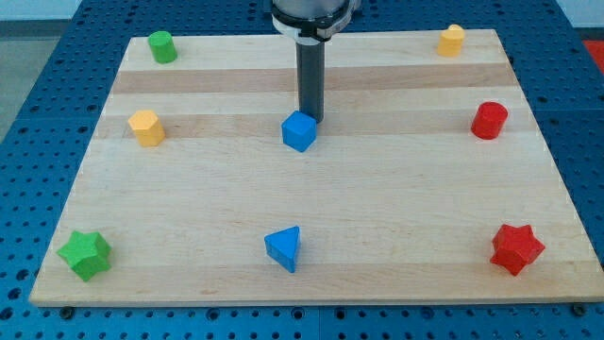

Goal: Move your arm left to the green circle

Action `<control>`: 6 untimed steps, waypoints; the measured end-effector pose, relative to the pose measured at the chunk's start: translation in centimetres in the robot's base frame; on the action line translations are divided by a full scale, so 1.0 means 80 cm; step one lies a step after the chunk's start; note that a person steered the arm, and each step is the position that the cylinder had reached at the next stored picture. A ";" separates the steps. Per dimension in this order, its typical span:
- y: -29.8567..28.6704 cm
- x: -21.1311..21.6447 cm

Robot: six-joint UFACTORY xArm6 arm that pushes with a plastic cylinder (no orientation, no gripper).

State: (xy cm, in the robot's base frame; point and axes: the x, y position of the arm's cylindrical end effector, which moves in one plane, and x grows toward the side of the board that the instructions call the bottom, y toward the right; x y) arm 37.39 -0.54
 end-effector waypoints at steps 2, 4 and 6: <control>-0.031 -0.098; -0.181 -0.051; -0.354 -0.069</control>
